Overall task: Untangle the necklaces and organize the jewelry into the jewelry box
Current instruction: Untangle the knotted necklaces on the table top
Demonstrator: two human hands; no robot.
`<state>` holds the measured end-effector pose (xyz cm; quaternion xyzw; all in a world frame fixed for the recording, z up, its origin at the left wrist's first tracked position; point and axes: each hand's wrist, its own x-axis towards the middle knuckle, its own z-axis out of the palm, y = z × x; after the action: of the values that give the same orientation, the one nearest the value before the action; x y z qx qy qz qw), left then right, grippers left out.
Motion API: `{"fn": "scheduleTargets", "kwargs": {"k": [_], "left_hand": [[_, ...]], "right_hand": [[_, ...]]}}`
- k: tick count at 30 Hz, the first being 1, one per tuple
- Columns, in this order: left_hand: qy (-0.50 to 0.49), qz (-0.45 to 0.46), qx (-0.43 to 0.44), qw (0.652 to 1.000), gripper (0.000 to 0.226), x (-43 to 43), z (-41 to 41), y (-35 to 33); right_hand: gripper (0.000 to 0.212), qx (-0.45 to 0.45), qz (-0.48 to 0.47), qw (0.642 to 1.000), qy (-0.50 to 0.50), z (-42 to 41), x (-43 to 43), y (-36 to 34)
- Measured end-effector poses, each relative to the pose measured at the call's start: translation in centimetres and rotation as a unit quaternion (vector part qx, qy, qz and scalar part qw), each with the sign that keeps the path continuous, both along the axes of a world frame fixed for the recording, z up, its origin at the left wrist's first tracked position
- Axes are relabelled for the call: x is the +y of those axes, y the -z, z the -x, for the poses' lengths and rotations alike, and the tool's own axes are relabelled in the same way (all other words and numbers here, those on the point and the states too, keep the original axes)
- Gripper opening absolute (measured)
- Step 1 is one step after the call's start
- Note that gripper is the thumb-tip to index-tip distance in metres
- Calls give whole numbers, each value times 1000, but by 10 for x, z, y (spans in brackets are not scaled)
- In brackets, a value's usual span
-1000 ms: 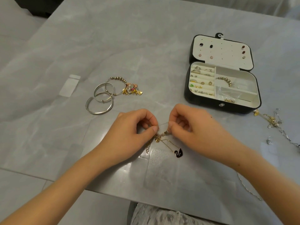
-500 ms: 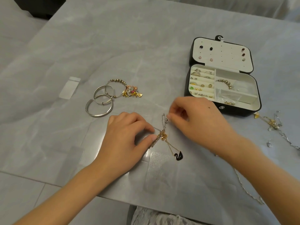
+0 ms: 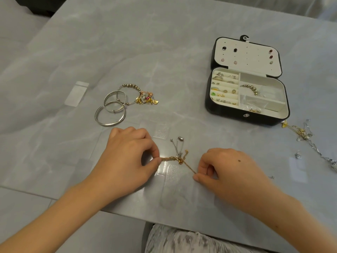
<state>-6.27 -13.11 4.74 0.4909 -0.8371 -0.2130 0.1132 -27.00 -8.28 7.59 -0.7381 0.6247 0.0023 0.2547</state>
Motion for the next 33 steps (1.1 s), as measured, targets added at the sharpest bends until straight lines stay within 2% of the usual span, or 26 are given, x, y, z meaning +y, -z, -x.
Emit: {"fn": "scheduleTargets", "kwargs": {"k": [5, 10, 13, 20, 25, 30, 33], "left_hand": [[-1, 19, 20, 1000, 19, 0, 4, -3], [29, 21, 38, 999, 28, 2, 23, 2], [18, 10, 47, 999, 22, 2, 27, 5], [12, -32, 55, 998, 19, -1, 24, 7], [41, -40, 35, 998, 15, -3, 20, 4], [11, -81, 72, 994, 11, -1, 16, -4], [-7, -95, 84, 992, 7, -2, 16, -7]], "right_hand": [[22, -23, -14, 999, 24, 1, -7, -3], [13, -80, 78, 992, 65, -11, -12, 6], [28, -83, 127, 988, 35, -17, -22, 12], [10, -61, 39, 997, -37, -16, -41, 11], [14, -36, 47, 997, -52, -8, -41, 9], [7, -145, 56, 988, 28, -1, -29, 6], [4, -175, 46, 983, 40, 1, -22, 5]]}}
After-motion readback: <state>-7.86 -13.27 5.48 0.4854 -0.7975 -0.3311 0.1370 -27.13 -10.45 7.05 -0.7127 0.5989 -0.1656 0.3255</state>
